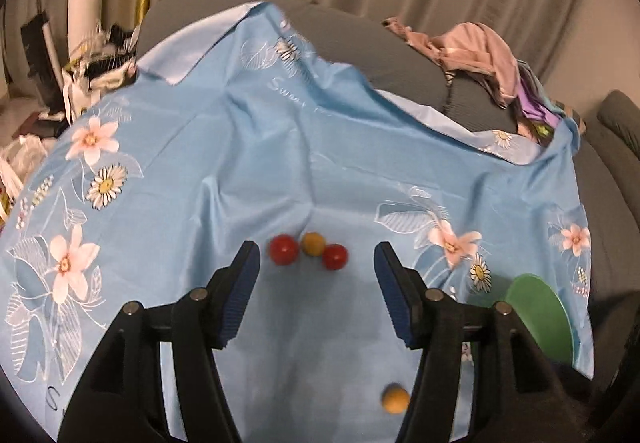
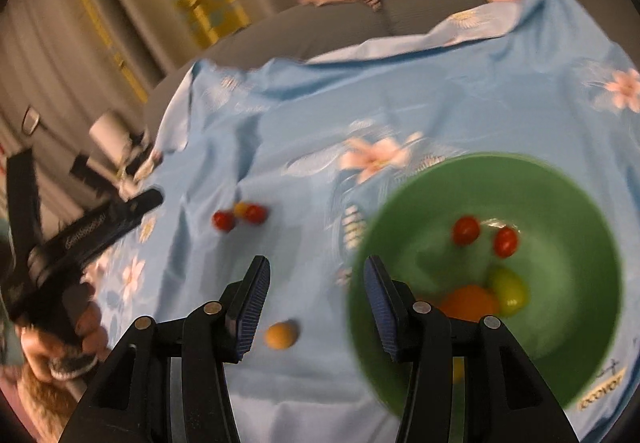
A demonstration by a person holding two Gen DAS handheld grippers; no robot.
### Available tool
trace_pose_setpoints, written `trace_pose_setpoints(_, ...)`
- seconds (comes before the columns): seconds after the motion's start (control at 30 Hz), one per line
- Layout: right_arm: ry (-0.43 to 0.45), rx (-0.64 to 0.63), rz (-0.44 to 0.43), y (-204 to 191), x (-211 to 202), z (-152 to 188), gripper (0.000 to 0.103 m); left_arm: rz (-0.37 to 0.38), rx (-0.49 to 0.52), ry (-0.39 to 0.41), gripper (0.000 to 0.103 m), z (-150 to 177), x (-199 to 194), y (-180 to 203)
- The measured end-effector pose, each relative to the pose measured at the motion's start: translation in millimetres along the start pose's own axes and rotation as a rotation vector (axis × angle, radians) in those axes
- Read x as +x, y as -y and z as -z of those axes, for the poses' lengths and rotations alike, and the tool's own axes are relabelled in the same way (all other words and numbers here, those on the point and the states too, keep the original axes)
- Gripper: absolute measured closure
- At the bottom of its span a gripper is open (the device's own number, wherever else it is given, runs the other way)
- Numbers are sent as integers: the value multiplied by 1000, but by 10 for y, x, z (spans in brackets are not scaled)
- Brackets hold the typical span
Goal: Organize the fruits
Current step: 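Grasp the yellow cherry tomato with the left tool while the right tool grasps the yellow round fruit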
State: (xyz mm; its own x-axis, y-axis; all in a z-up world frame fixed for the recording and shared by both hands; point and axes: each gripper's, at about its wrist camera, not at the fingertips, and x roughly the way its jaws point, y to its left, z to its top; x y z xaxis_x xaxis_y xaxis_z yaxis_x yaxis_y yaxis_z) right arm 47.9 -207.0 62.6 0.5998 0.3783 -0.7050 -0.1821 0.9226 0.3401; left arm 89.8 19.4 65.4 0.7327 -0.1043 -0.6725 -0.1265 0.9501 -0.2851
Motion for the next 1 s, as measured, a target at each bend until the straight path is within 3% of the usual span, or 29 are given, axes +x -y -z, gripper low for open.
trace_pose_setpoints(0.13, -74, -81, -40, -235, 204, 84, 53, -16, -37, -47, 45, 9, 195, -138)
trace_pose_setpoints(0.23, -122, -117, -26, -326, 344, 137, 53, -31, -50, -94, 54, -7, 391, -181)
trace_pose_setpoints(0.4, -179, -153, -22, -360, 450, 230, 55, 6, -20, -146, 70, -146, 690, -82)
trace_pose_setpoints(0.57, -239, -184, 27, -379, 613, 282, 56, 27, 22, -189, 79, -226, 1018, -14)
trace_pose_setpoints(0.7, -260, -208, 54, -400, 693, 309, 57, 41, 1, -232, 82, -226, 1205, -69)
trace_pose_setpoints(0.8, -282, -203, 67, -374, 761, 317, 64, 50, -1, -259, 83, -204, 1310, -68)
trace_pose_setpoints(1.0, -296, -214, 80, -385, 781, 344, 66, 36, 10, -248, 83, -193, 1351, -29)
